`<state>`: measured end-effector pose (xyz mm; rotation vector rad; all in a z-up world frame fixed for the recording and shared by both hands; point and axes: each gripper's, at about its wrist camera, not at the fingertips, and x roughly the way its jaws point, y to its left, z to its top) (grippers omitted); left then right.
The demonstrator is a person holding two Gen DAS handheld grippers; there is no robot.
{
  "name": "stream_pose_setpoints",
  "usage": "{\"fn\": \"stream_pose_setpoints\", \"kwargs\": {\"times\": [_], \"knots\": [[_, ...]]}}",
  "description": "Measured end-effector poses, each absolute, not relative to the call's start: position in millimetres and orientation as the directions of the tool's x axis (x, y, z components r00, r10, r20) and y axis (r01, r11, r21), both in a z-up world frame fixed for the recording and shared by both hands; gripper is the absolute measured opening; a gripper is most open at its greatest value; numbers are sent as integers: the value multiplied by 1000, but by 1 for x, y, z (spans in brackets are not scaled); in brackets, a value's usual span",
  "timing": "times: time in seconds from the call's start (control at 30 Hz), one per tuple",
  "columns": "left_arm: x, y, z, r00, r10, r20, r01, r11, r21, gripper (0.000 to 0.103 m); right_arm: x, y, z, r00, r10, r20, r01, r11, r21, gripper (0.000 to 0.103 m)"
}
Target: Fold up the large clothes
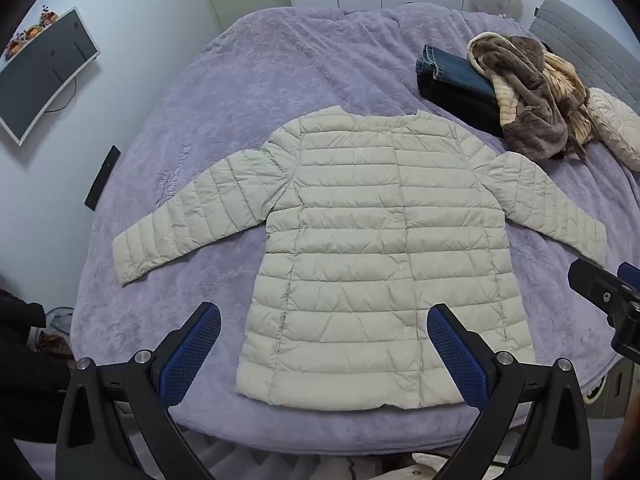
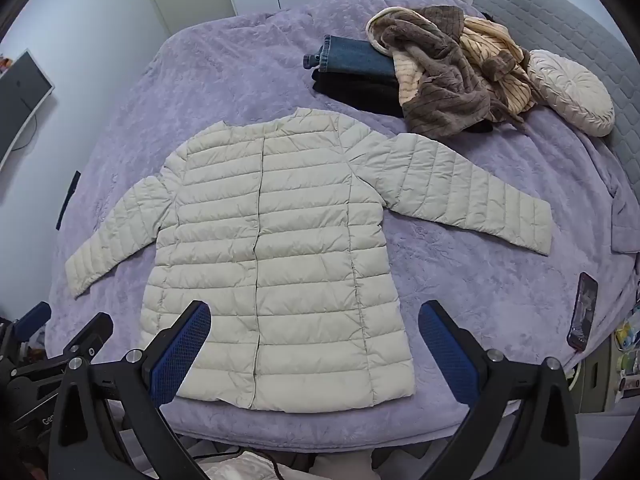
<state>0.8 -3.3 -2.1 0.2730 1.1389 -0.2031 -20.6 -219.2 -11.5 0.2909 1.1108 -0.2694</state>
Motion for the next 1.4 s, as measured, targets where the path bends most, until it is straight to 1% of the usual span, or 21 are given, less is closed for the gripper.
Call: {"fn": "stream_pose_setpoints", "kwargs": {"times": [0.07,0.1,0.13,0.27,0.7,1.4], "knots": [[11,-7,1,387,-31,-921,306,947,97,103,-20,-216,-11,425,-61,-903,344,934,99,103],[9,-8,3,406,-33,-913,303,948,100,103,-20,-214,-11,422,-60,-905,339,936,96,103],[6,-4,4,426,-43,-904,293,952,93,103,-18,-223,-10,413,-21,-911,336,933,130,103],[9,-4,2,423,-38,-905,288,953,95,103,-13,-227,-12,392,-16,-920,330,936,124,103],[19,8,-2,405,-55,-913,257,965,55,103,-2,-215,-14,381,-24,-924,339,934,115,103],[25,13,-4,396,-43,-917,247,967,61,103,1,-210,-19,375,-21,-927,339,934,116,103]]}}
